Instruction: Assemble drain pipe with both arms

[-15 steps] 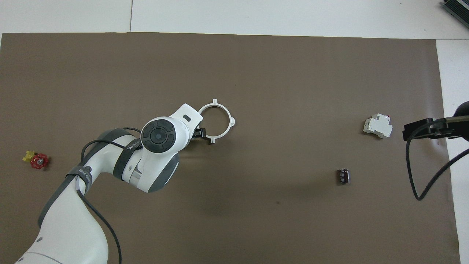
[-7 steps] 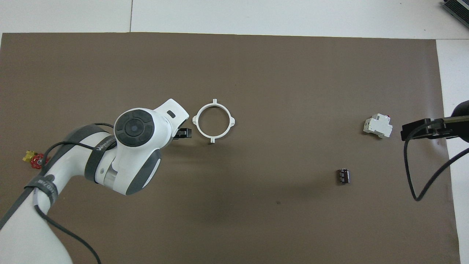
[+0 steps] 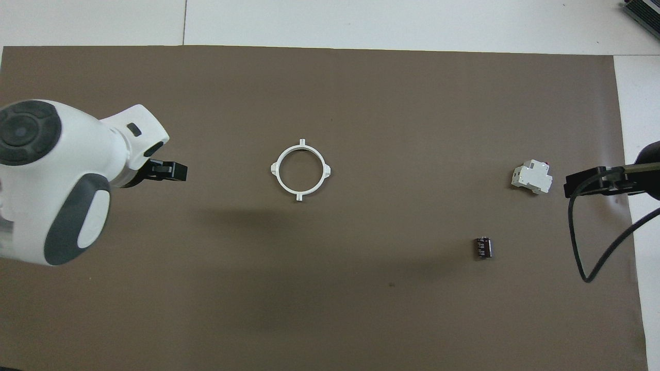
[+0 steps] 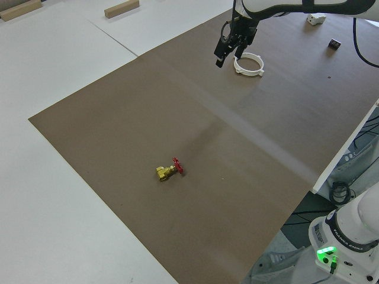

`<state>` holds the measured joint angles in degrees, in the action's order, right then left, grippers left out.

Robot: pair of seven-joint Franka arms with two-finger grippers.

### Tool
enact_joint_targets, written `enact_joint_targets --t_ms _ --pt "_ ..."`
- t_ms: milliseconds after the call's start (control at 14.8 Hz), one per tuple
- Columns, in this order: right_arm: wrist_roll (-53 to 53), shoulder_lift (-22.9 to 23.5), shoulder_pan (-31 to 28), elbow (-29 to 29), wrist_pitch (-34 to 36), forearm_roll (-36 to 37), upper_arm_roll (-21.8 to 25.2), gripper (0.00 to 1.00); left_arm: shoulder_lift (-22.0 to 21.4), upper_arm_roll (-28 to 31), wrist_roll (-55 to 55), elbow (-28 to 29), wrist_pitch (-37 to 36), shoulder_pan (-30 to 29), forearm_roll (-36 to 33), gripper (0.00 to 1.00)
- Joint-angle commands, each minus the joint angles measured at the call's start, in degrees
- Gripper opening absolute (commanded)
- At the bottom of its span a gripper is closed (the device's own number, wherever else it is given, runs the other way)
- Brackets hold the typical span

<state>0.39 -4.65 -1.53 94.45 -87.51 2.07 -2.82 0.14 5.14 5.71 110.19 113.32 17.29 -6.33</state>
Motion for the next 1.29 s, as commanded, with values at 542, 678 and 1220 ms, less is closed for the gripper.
enact_joint_targets --t_ms 542,678,1220 --pt "-1.8 -0.7 -0.4 0.5 0.2 -1.2 -0.1 1.0 0.8 0.0 -15.0 -26.4 -28.4 -10.4 5.0 1.0" --pt "-1.8 -0.7 -0.4 0.5 0.1 -1.2 -0.1 1.0 0.1 0.0 -15.0 -26.9 -30.1 -10.6 5.8 1.0" --pt "-1.8 -0.7 -0.5 0.6 0.2 -1.2 -0.1 1.0 -1.8 -0.2 -14.0 -23.7 -30.4 -10.7 5.9 1.0"
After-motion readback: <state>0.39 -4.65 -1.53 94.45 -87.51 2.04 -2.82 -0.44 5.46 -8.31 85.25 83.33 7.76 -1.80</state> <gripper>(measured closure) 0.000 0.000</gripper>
